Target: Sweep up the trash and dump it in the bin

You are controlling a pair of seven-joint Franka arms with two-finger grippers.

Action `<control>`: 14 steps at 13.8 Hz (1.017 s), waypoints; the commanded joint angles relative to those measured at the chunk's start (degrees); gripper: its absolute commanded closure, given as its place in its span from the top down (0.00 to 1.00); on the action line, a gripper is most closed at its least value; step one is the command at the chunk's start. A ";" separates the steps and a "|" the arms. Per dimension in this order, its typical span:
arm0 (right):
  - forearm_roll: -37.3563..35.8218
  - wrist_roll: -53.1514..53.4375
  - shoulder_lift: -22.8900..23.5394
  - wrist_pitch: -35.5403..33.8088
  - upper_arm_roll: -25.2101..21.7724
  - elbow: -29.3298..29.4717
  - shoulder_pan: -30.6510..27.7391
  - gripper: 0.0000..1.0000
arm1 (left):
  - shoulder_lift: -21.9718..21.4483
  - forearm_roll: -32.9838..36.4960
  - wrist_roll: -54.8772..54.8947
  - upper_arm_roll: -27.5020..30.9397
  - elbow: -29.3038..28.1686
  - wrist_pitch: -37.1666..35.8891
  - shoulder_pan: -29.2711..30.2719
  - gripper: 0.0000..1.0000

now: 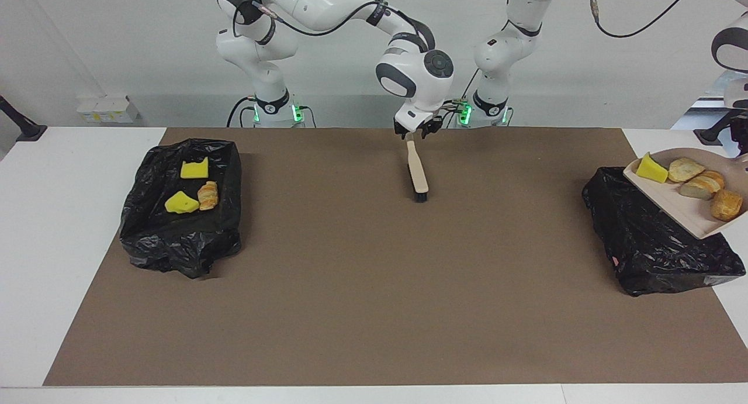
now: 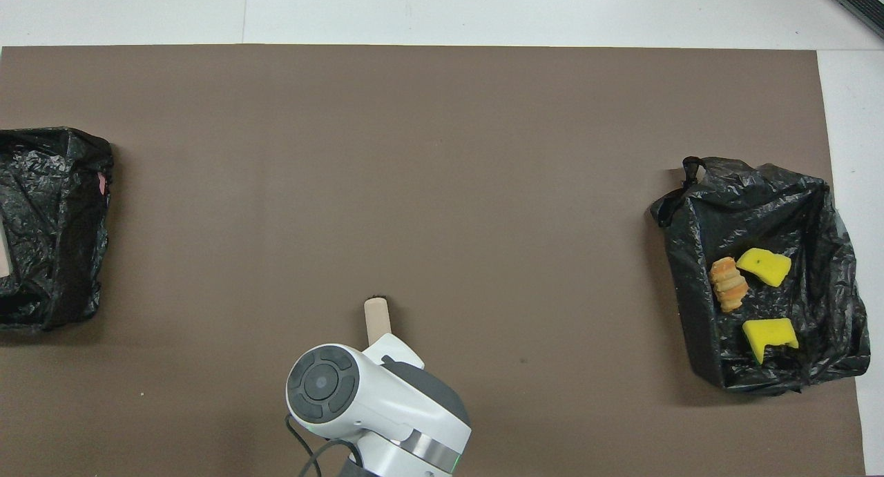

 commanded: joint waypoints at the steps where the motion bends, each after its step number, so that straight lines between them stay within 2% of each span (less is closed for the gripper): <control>1: -0.91 -0.59 -0.65 -6.69 0.10 5.75 -0.86 1.00 | 3.73 11.15 0.05 -0.97 3.95 -0.82 -1.10 0.00; 4: -2.49 -5.67 -1.18 -13.01 0.62 10.67 -4.89 1.00 | 5.75 27.32 -3.09 -0.88 2.20 0.33 -4.44 0.00; 8: -7.93 -16.28 -1.18 -18.21 0.45 16.57 -11.47 1.00 | 6.64 38.07 -7.59 -0.80 1.49 -0.99 -6.20 0.00; 11: -15.30 -26.40 -1.44 -20.23 0.53 18.69 -15.35 1.00 | 6.72 45.63 -14.00 -0.71 1.75 -9.14 -9.70 0.00; 14: -16.21 -34.93 -1.61 -20.59 0.27 22.28 -20.79 1.00 | 4.80 49.78 -19.89 -0.80 1.49 -17.76 -12.35 0.00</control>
